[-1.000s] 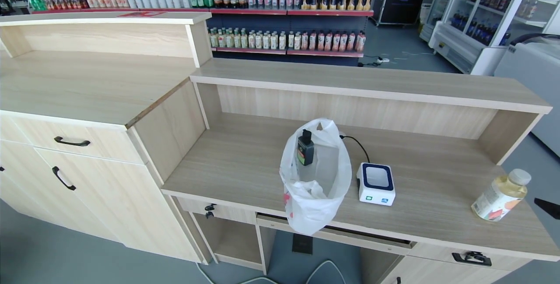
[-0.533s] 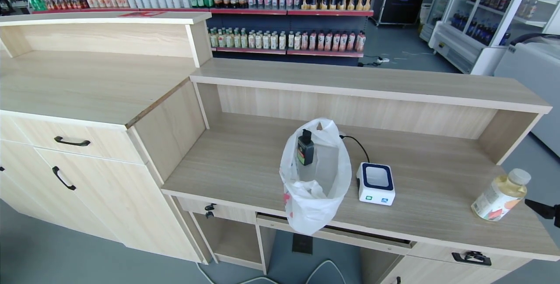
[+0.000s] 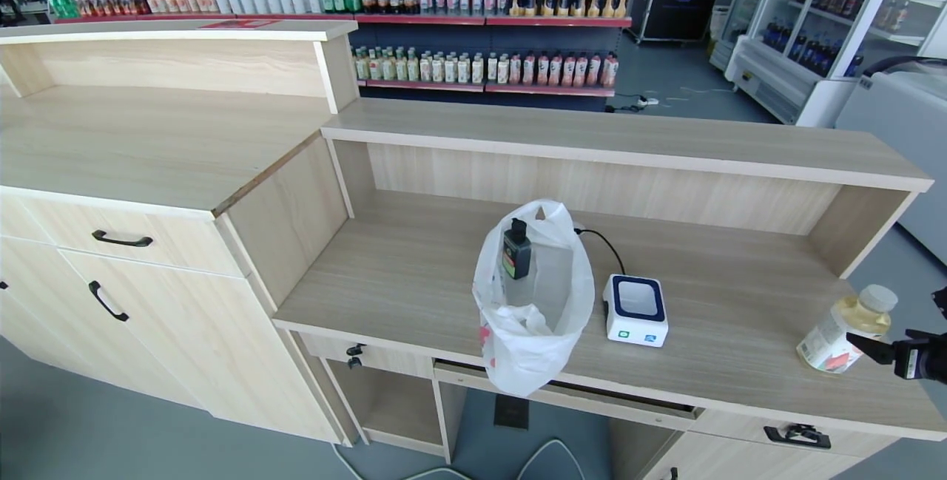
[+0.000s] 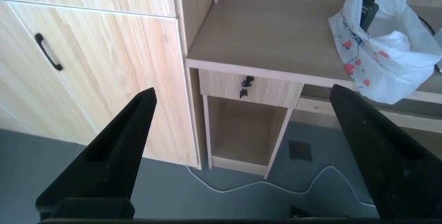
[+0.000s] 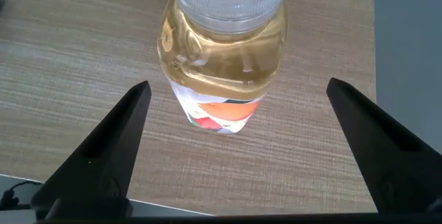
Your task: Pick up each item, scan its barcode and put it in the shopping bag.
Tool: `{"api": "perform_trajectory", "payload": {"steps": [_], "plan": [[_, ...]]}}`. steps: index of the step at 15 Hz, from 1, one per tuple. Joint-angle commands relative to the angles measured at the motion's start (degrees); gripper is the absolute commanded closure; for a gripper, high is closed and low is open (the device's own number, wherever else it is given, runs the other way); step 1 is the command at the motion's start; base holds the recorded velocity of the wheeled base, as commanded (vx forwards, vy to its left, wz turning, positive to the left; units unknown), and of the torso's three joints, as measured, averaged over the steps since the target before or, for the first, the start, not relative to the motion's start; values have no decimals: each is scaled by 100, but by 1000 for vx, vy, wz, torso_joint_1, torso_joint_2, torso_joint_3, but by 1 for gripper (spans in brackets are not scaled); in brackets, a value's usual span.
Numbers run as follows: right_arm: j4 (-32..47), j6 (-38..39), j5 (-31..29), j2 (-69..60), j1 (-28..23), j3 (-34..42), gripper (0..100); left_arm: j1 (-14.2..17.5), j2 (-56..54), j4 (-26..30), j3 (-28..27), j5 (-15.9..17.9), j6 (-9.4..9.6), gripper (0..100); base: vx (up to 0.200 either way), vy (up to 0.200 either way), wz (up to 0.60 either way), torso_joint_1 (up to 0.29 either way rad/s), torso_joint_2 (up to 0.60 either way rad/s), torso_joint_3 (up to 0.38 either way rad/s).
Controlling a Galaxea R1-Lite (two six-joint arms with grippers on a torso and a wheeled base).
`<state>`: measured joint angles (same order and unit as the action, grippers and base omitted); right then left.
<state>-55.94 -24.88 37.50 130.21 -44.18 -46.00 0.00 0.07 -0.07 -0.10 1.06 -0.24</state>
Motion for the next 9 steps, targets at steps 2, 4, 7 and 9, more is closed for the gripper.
{"api": "perform_trajectory", "payload": {"steps": [2,4,7,9], "plan": [[-66,1,3,207,182,-85,0,0,1,-1,1,-1,-2,0,0,0,0,0,0,0],[-127,-17,3,286,225,-85,0,0,1,-1,1,-1,-2,0,0,0,0,0,0,0],[-242,-17,3,418,357,-103,0,0,1,-1,1,-1,-2,0,0,0,0,0,0,0],[-259,-17,3,470,454,-164,0,0,1,-1,1,-1,-2,0,0,0,0,0,0,0]]}}
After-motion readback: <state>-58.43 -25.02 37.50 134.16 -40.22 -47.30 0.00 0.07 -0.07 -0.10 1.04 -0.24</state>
